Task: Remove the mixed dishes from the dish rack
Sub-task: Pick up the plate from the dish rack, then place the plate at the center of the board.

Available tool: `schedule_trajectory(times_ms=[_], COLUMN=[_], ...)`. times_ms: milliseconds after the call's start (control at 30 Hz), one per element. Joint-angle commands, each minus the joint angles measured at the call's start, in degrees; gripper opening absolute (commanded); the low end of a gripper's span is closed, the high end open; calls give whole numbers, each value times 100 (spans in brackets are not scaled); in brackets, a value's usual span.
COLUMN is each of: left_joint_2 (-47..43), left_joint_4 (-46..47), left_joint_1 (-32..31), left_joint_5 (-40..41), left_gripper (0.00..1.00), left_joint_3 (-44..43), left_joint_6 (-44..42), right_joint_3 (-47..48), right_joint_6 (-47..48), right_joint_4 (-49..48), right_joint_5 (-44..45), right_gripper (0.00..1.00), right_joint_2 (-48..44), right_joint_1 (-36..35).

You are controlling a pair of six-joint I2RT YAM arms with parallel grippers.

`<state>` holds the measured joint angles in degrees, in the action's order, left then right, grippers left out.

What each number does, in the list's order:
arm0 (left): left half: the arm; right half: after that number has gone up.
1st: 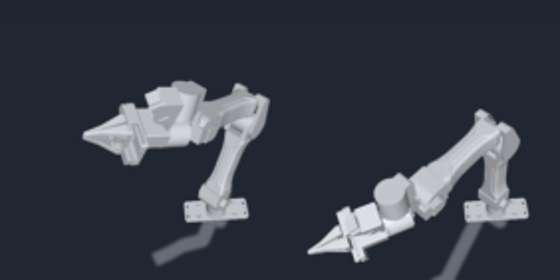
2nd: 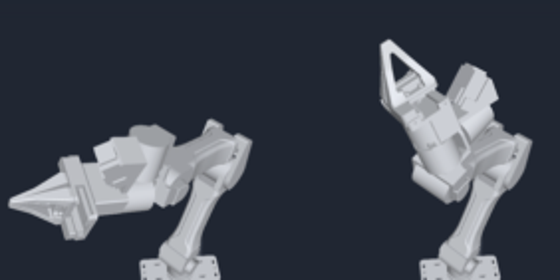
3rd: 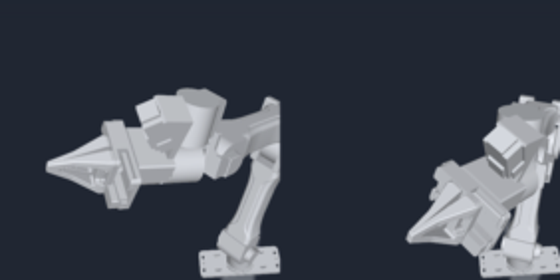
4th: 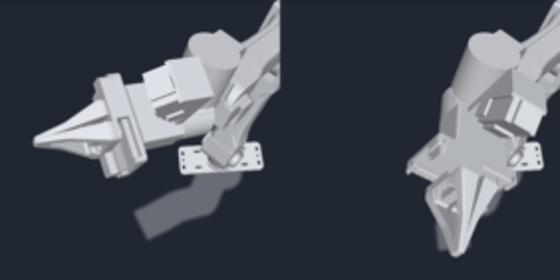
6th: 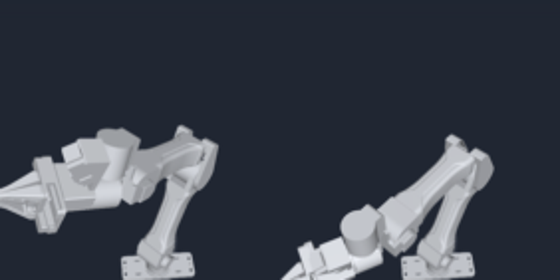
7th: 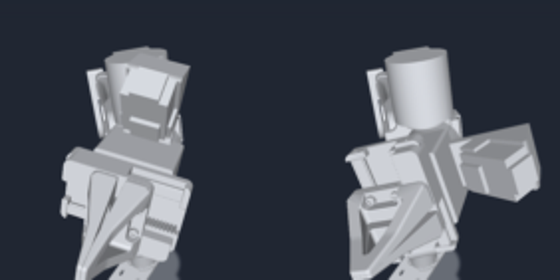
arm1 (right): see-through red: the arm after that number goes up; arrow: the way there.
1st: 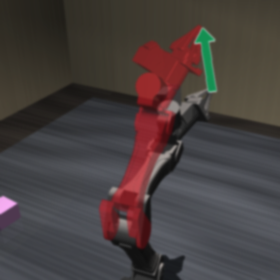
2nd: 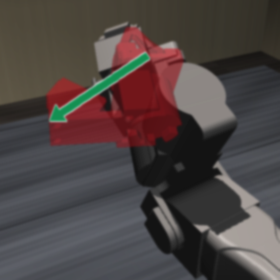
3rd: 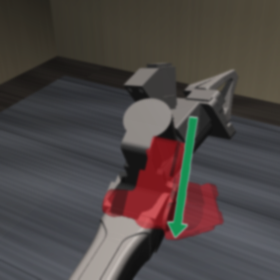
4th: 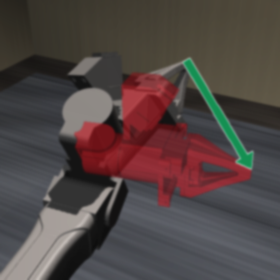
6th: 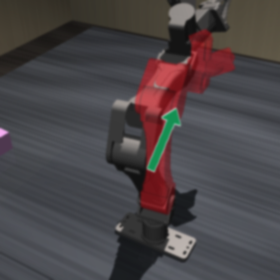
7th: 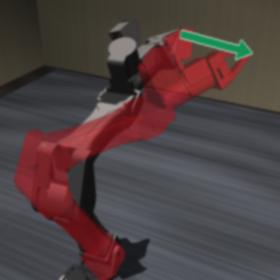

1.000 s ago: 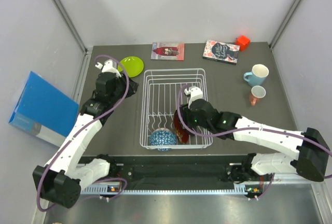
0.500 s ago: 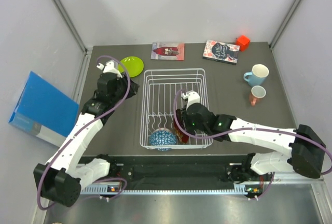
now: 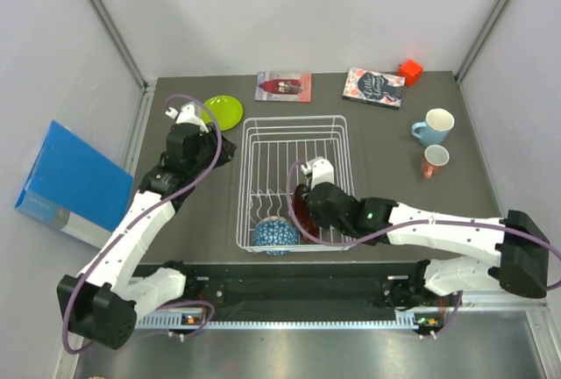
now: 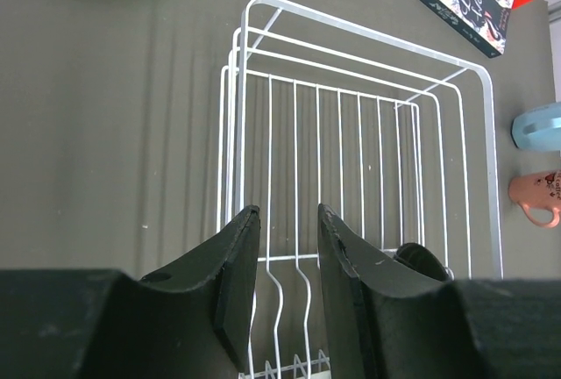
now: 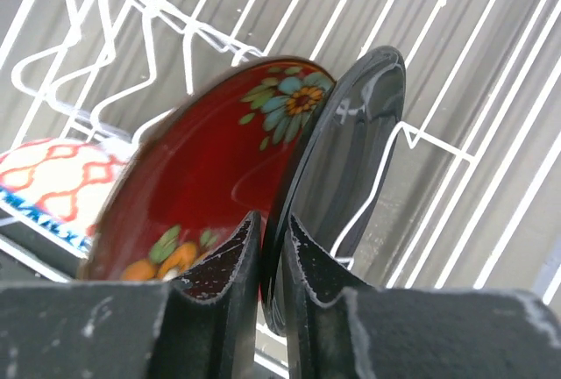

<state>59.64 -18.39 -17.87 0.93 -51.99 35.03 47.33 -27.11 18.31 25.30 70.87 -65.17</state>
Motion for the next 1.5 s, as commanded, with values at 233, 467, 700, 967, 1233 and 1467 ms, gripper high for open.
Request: schedule_trajectory(times_ms=[233,467,700,967,1233,1467], left_joint_2=[66,127,337,716,400,400], left_joint_4=[231,126,72,-218,-41,-288], left_joint_1=[-85,-94,-94,-120,-559,-1078], left_joint_5=[4,-67,-988,-2771,-3591,-3652], left_gripper=[37,37,38,83,96,88], left_joint_3=[22,-153,-619,-1297,-1059,-901], left_joint_6=[4,-40,-338,-400,-672,-962], right_joint_3=[1217,998,164,-1321,-1797,-1780], right_joint_6=[426,1453,3455,7323,8290,8890], right_joint_4=[1095,737,-439,-2523,-3315,-4054], right_joint_5=[1337,1671,2503,4053,4036,3728], right_gripper=[0,0,0,0,0,0], right_joint_2=[-732,-1522,-2112,-1718,-1077,-689], right_joint_1=[-997,-1332,-2148,-3677,-3889,-3960])
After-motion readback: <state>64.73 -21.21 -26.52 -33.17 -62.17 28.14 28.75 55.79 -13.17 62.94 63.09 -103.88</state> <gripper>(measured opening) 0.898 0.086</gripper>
